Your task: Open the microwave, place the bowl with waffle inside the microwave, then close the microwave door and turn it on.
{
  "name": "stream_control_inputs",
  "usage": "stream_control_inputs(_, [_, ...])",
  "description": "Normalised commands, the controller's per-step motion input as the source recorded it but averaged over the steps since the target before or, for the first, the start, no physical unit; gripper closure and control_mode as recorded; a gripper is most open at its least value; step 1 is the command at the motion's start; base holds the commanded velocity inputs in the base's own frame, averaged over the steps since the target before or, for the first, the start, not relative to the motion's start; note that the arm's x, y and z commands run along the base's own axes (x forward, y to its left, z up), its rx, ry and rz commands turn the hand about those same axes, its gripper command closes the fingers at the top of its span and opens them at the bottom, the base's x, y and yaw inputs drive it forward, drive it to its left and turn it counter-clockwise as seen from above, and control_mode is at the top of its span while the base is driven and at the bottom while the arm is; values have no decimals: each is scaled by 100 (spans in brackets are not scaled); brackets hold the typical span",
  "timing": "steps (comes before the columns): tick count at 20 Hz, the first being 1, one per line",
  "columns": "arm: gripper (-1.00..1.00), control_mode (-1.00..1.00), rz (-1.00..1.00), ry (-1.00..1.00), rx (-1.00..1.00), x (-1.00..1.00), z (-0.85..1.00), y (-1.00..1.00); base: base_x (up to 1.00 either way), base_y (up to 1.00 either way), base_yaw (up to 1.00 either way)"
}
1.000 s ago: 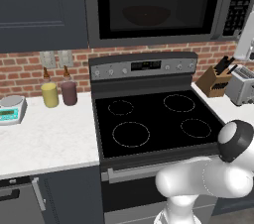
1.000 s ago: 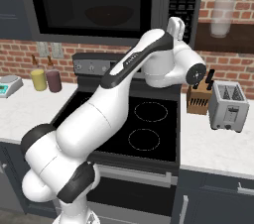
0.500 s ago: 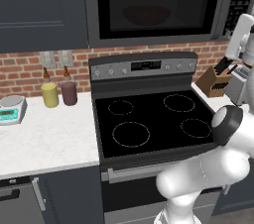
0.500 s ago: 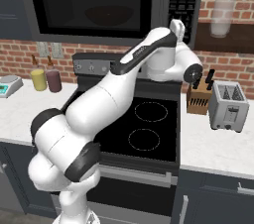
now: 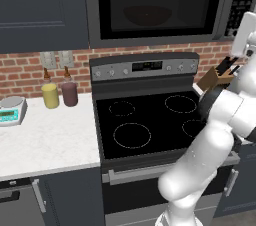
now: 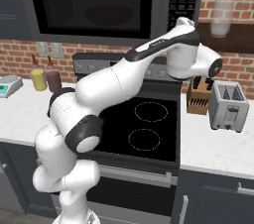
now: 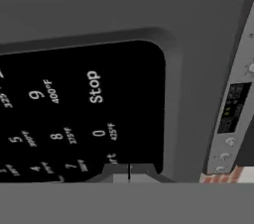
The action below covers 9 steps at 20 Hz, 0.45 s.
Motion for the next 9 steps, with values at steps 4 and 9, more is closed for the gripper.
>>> stream_control_inputs(4, [100, -100, 0, -6, 0, 47, -7, -22, 0, 0, 0])
stream_control_inputs(9, [100, -100, 0, -16, -1, -29, -33, -2, 0, 0, 0])
